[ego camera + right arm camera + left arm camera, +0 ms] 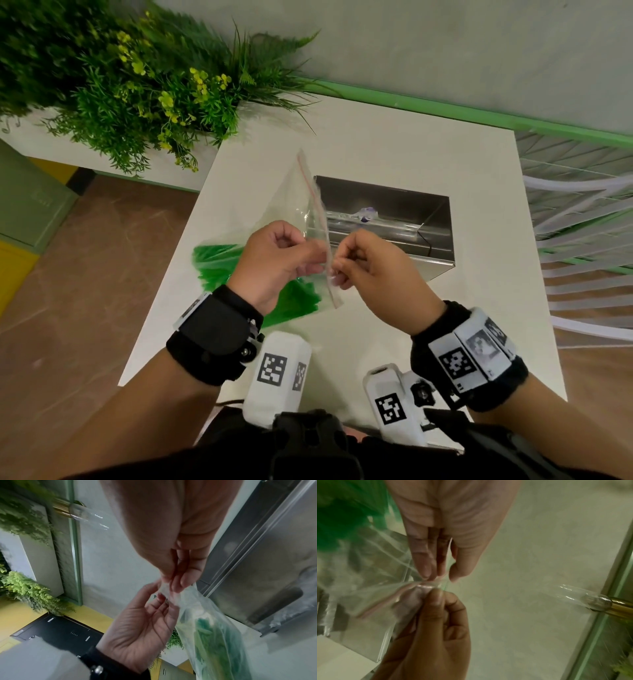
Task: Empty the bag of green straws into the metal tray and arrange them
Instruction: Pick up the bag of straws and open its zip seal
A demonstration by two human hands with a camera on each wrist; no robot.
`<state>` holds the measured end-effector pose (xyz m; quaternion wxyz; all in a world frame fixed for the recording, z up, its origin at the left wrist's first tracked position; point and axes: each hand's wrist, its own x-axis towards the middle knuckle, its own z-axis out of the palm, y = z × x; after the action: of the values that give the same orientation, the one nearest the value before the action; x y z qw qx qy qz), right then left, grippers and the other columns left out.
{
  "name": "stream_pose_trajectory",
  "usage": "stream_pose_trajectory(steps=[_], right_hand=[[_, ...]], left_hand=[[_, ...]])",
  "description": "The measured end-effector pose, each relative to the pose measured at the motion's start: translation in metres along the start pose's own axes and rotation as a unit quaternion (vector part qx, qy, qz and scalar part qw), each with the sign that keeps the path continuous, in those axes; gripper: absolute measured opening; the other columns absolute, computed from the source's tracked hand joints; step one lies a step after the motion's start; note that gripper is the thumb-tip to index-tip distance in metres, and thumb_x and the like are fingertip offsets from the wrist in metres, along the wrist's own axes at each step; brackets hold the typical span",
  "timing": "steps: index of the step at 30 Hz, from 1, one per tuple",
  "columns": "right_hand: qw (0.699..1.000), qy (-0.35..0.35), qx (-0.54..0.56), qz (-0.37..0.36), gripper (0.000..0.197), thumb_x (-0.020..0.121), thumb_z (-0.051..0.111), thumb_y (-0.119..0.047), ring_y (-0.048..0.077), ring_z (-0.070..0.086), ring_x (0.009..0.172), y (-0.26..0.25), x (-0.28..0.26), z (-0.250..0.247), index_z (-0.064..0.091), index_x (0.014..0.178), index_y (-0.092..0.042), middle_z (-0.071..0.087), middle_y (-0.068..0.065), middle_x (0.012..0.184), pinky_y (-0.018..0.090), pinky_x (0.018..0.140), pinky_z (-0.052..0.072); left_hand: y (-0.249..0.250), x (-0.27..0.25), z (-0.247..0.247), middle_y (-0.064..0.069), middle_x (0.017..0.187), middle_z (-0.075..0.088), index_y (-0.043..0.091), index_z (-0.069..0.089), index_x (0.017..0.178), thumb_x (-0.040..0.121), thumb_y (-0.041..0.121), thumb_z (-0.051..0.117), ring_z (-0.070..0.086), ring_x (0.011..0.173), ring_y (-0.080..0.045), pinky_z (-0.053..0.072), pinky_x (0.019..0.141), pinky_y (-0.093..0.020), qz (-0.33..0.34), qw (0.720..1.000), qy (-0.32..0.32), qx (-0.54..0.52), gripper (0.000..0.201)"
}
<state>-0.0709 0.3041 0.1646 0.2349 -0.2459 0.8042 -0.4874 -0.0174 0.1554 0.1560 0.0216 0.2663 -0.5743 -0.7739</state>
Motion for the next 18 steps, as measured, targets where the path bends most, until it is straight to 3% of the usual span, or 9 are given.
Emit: stream_pose_trajectory(steps=[4,8,11,15,18], right_hand=[[0.998,-0.046,0.032,0.020,0.025,0.084,0.061,0.001,0.016,0.065,0.069,0.002,0.005,-0.001,0.051,0.074,-0.020,0.064,0.003,0.072,0.039,0.076,0.058],[0.992,-0.056,0.100,0.053,0.019,0.084,0.063,-0.002,0.017,0.058,0.074,0.005,0.007,-0.002,0.050,0.081,-0.014,0.059,0.003,0.075,0.035,0.079,0.053],[0.984,-0.029,0.153,0.083,0.016,0.079,0.071,-0.009,0.020,0.060,0.069,0.003,0.007,-0.006,0.055,0.078,-0.010,0.061,0.007,0.071,0.035,0.072,0.056],[0.990,-0.036,0.115,0.074,0.030,0.070,0.079,-0.017,0.017,0.059,0.063,-0.006,0.005,-0.003,0.059,0.080,0.003,0.064,0.007,0.068,0.030,0.064,0.055],[0.989,-0.021,0.127,0.073,0.017,0.075,0.075,-0.011,0.019,0.060,0.061,-0.006,0.007,-0.002,0.060,0.074,-0.003,0.064,0.009,0.065,0.032,0.065,0.054]], left_hand=[[0.001,0.007,-0.001,-0.014,0.073,0.066,0.003,0.063,0.092,0.080,0.000,0.070,0.064,0.054,-0.014,0.055,0.053,-0.020,-0.036,0.994,-0.043,0.089,0.015],[0.003,0.010,-0.005,-0.011,0.069,0.068,0.004,0.070,0.083,0.079,-0.004,0.069,0.063,0.054,-0.012,0.055,0.051,-0.018,-0.011,0.988,-0.036,0.149,0.009],[0.005,0.006,-0.007,-0.009,0.067,0.069,0.001,0.071,0.083,0.076,-0.005,0.071,0.064,0.053,-0.011,0.056,0.054,-0.018,0.003,0.991,-0.029,0.131,0.009],[0.004,0.000,-0.002,0.000,0.059,0.072,0.005,0.069,0.076,0.073,-0.001,0.073,0.066,0.053,-0.008,0.054,0.051,-0.018,-0.002,0.997,-0.036,0.068,0.008],[0.002,0.000,0.001,0.001,0.057,0.070,0.005,0.068,0.074,0.070,0.008,0.073,0.064,0.051,-0.009,0.055,0.053,-0.020,-0.001,0.999,-0.036,0.035,0.007]])
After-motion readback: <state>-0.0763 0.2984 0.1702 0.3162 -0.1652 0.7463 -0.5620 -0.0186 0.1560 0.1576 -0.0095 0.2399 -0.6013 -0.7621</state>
